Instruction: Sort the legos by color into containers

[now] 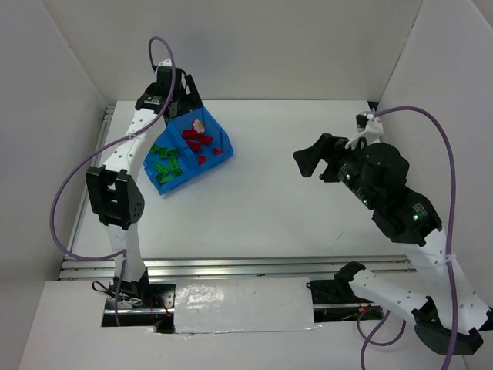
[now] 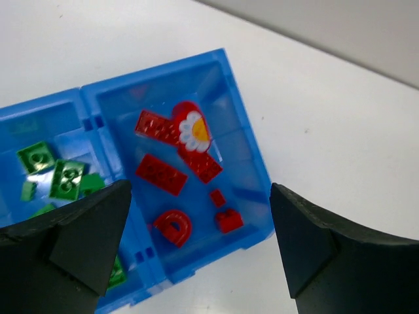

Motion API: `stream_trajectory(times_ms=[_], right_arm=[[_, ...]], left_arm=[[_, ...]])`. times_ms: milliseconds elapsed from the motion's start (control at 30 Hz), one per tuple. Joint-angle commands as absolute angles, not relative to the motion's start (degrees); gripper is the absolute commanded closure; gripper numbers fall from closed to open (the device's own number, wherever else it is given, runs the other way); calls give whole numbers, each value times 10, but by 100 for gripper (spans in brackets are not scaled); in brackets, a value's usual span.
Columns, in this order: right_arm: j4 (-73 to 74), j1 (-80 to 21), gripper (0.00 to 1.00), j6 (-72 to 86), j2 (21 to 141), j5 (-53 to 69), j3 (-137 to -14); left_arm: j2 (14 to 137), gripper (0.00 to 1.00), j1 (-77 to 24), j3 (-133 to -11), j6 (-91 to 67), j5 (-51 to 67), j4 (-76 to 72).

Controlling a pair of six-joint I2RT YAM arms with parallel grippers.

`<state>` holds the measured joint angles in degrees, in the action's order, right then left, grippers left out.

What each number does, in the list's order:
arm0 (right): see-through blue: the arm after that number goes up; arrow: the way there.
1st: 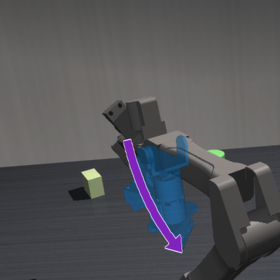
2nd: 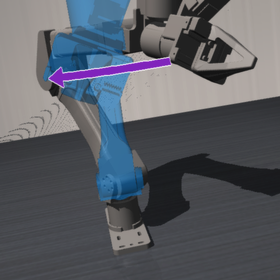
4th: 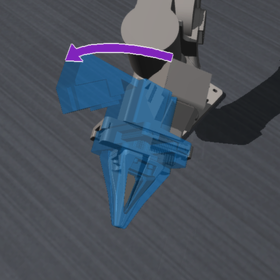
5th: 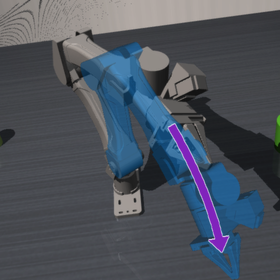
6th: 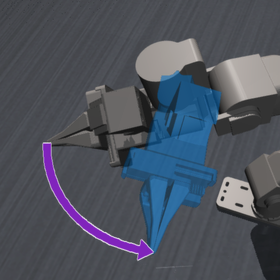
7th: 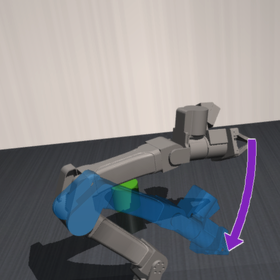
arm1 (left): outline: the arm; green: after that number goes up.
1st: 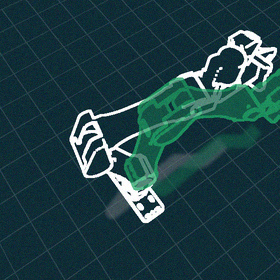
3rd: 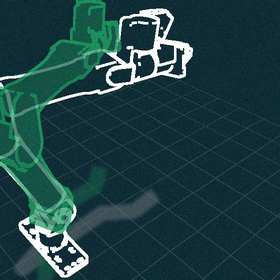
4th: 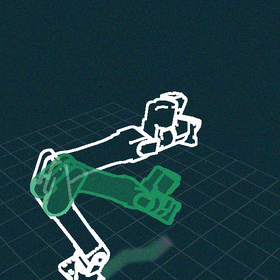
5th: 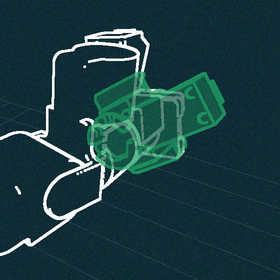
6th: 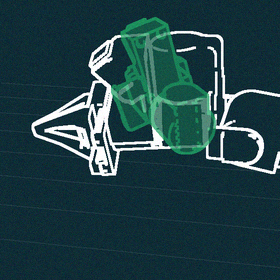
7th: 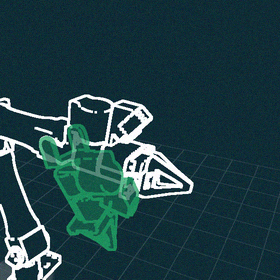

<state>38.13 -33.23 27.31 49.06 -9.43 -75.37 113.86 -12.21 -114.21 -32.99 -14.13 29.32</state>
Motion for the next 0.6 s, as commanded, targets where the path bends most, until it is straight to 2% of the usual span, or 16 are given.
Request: stream_trajectory(times_ms=[0, 67, 167, 300, 567], right_arm=[[469, -333, 0, 252, 506, -137, -820], [514, -333, 0, 251, 516, -161, -838], [549, -333, 0, 252, 512, -188, -861], [562, -330, 0, 253, 490, -212, -871], [602, -326, 0, 263, 457, -248, -884]], left_arm=[[1087, 0, -124, -1180, -307, -166, 377], [1050, 1, -126, -1172, -299, -180, 416], [963, 0, -130, -1084, -289, -221, 454], [780, 0, -134, -880, -286, -271, 437], [508, 0, -141, -658, -325, -330, 447]])
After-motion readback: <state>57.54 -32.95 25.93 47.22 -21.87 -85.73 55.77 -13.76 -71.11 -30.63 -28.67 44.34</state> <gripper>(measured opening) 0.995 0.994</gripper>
